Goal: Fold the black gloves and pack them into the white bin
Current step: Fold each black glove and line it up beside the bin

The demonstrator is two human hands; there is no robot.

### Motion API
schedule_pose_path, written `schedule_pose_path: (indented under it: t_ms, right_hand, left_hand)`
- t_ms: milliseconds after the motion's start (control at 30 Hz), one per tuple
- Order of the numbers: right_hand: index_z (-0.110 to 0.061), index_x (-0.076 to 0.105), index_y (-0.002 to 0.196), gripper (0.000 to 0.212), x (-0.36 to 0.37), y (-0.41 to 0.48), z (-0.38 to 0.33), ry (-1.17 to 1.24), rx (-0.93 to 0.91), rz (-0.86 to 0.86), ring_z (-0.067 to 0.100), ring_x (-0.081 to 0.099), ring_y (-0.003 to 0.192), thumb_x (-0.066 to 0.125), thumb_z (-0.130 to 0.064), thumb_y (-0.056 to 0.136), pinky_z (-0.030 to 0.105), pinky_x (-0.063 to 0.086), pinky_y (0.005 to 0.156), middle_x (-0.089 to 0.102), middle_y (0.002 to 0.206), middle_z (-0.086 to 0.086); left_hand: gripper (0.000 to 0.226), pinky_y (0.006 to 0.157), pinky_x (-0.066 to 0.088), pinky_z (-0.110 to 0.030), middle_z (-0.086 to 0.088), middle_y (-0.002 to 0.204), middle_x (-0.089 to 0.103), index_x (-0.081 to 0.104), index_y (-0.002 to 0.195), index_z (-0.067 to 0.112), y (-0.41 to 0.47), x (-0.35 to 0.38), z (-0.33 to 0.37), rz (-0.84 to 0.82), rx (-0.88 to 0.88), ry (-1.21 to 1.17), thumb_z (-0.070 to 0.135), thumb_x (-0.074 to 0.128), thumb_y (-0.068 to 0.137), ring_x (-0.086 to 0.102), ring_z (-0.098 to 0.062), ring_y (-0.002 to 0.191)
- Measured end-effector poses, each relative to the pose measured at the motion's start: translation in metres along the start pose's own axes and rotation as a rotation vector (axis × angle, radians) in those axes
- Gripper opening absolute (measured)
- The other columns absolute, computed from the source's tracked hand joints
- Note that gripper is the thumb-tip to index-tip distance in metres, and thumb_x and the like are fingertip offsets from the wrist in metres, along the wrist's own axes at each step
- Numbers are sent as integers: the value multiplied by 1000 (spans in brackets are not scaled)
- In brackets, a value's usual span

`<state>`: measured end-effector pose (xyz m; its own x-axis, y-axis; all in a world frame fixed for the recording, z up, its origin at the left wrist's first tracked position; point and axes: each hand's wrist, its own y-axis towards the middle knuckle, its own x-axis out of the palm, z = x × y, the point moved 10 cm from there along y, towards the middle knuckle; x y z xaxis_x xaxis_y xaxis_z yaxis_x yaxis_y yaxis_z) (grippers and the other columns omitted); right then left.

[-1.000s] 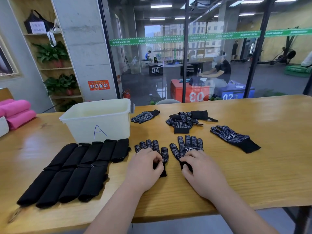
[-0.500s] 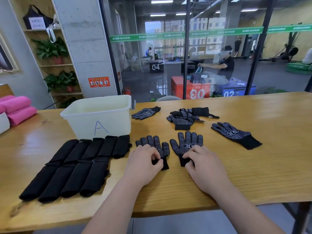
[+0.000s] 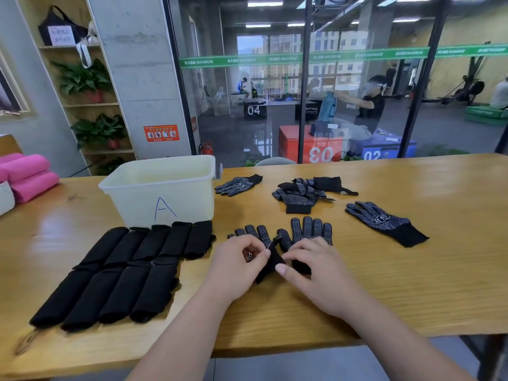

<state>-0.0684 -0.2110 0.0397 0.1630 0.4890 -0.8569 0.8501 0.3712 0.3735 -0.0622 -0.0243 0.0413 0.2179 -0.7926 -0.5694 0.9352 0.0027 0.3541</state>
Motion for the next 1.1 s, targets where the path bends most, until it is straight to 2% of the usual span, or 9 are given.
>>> schedule_pose_path:
  t_ms: [133,233,300,367,533,667,733,967,1100]
  right_hand:
    - [-43,70,98,23,6,4,7,106,-8,-6,1,48,107,63,-63,90,37,43,98,60,105,-29]
    - [-38,65,90,6,-13,3,31,295,139,144,4,59,101,70,-40,91,33,48,90,67,99,-21]
    - [-33,61,89,9,-19,-1,46,304,281,169,8,61,87,66,-29,96,30,47,75,68,91,-14]
    - [-30,59,91,8,-14,-4,51,245,324,115,7,59,80,61,-29,98,30,44,69,67,88,-11]
    - [-32,57,90,8,-5,1,27,199,193,-62,6,58,75,59,-35,98,39,50,73,67,87,-10]
    - [-36,58,93,9,-24,10,22,246,142,-58,6,63,78,64,-33,99,40,55,79,70,90,-12]
    - [-36,60,96,12,-43,17,20,277,119,-11,5,66,86,67,-28,100,36,56,83,72,92,-15]
    - [-39,68,101,22,-118,47,-4,328,-3,93,1,69,93,70,-17,100,13,47,79,75,96,-20]
    - [-35,75,108,23,-141,54,-9,386,-4,84,3,71,97,76,-16,96,18,54,89,76,98,-12]
  left_hand:
    - [8,76,52,-27,19,83,69,70,85,44,0,9,-1,-58,39,67,44,73,92,62,-3,84]
    - [6,82,51,-27,20,87,69,69,88,43,0,9,4,-41,88,101,42,70,94,61,0,92]
    - [5,87,51,-30,24,91,67,68,90,43,0,8,8,-21,119,133,41,68,95,59,0,97]
    - [3,91,49,-32,25,93,65,67,93,42,1,7,12,-3,152,163,40,67,95,57,0,101]
    - [5,94,45,-32,23,99,61,70,101,39,1,4,13,44,199,240,39,68,96,49,-3,104]
    - [12,94,39,-27,22,105,56,71,107,38,1,4,14,59,203,299,42,66,97,44,-4,107]
    - [19,95,37,-26,21,110,54,69,114,37,1,5,15,56,209,324,45,64,97,42,-4,111]
    - [39,107,33,-25,19,135,53,60,135,35,2,11,13,33,219,391,53,58,100,38,-7,131]
    - [59,115,38,-35,23,144,53,59,142,35,2,24,7,-49,207,448,70,51,95,36,-7,141]
